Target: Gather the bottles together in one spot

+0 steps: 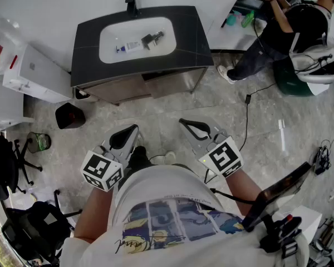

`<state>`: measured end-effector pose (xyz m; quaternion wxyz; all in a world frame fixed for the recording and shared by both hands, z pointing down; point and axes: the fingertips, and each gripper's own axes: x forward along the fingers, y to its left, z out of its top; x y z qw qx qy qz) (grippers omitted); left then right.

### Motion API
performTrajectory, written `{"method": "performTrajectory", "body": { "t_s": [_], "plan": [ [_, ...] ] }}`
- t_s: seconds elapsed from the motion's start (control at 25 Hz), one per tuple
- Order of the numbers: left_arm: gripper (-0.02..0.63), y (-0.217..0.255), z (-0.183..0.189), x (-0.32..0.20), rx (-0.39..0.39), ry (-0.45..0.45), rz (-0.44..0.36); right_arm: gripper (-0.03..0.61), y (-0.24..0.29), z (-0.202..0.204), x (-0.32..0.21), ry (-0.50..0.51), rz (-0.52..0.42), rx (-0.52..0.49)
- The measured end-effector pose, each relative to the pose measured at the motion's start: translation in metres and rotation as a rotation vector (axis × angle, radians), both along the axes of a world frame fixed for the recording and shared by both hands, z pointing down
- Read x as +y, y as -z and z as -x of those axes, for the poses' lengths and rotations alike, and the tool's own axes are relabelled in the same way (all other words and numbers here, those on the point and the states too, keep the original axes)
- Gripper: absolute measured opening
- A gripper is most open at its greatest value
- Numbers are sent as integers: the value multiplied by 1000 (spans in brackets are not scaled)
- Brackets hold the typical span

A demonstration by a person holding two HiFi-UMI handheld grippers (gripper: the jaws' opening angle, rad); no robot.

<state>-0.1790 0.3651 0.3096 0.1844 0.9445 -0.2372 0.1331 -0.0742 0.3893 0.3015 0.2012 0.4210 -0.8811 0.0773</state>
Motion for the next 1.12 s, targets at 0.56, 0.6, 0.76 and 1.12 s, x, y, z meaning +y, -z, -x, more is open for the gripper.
{"method": "performTrajectory", "body": {
  "t_s": [0.56,0.6,0.76,1.12],
  "plan": [
    [3,-7,33,-94,-20,-83,-21,0,-2,43,-90,-57,32,-21],
    [3,-6,34,-100,-20,-88,-29,0,-3,45,-95,-66,38,-29],
    [35,-6,43,-123,0,-114,-31,2,-6,59,-116,-89,44,-25],
    [87,-8,66,-175,20,-198,-45,84,-4,78,-158,-216,37,-5]
  ]
}}
